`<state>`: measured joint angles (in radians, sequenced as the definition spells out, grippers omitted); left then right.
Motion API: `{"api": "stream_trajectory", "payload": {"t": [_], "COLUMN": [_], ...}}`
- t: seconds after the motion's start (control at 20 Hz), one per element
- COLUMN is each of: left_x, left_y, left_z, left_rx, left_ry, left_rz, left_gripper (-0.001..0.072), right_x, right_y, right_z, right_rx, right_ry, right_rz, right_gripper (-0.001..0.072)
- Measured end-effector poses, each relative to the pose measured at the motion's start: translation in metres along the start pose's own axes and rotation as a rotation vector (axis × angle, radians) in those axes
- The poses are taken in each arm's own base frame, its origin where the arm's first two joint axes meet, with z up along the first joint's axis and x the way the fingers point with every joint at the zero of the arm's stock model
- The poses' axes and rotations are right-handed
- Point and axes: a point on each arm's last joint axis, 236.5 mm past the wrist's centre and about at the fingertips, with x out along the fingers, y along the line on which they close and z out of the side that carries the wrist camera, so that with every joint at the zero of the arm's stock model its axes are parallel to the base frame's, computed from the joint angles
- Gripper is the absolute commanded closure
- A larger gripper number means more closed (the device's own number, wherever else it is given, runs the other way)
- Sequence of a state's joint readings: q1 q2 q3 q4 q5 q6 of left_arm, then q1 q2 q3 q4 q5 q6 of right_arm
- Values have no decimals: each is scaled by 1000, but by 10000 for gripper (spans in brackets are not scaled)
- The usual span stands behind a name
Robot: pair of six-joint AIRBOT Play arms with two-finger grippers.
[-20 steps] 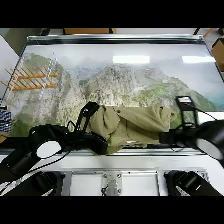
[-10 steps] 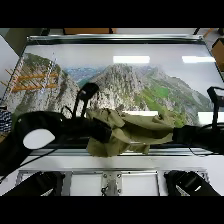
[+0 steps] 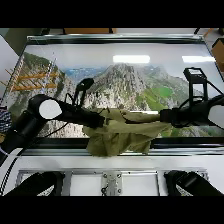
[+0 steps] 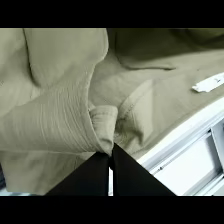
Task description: Fold the clothes and pants, and hang the long-sleeved shirts on hangers.
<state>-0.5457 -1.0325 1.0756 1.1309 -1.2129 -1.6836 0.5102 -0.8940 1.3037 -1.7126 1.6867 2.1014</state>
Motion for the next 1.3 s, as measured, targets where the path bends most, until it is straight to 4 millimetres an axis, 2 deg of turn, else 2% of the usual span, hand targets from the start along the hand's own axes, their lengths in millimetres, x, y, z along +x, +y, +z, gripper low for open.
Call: {"api": "stream_trajectory", "payload": {"t": [0.15, 0.2, 0.25, 0.3, 0.4, 0.55, 0.7, 0.8, 0.9, 1.1, 1.2, 1.3], "left_x": [18, 21, 22, 22, 18, -1, -28, -48, -66, -94, -101, -102], "left_y": [5, 6, 6, 5, 1, -3, 14, 42, 84, 200, 257, 306], "left_z": [-19, -22, -24, -24, -19, 3, 37, 60, 78, 94, 95, 97], "left_rx": [-33, -36, -32, -25, -5, 18, 14, -11, -53, -160, -199, -209], "left_ry": [61, 69, 75, 76, 65, 2, -102, -187, -257, -321, -324, -315], "left_rz": [-24, -29, -33, -38, -50, -58, -27, 35, 130, 393, 518, 622], "left_gripper": [695, 583, 255, 15, 2, 3, 2, 2, 3, 3, 3, 3], "right_x": [8, 10, 11, 12, 13, 14, 15, 15, 15, 15, 15, 15], "right_y": [7, 8, 9, 9, 11, 11, 11, 11, 11, 11, 11, 11], "right_z": [1, 2, 2, 2, 2, 2, 1, 1, 1, 1, 1, 1], "right_rx": [-8, -9, -9, -12, -13, -13, -14, -14, -14, -14, -14, -14], "right_ry": [28, 32, 36, 40, 44, 48, 50, 50, 50, 50, 50, 50], "right_rz": [4, 6, 6, 6, 8, 6, 7, 7, 7, 8, 7, 7], "right_gripper": [698, 697, 697, 697, 697, 697, 697, 697, 697, 698, 697, 697]}}
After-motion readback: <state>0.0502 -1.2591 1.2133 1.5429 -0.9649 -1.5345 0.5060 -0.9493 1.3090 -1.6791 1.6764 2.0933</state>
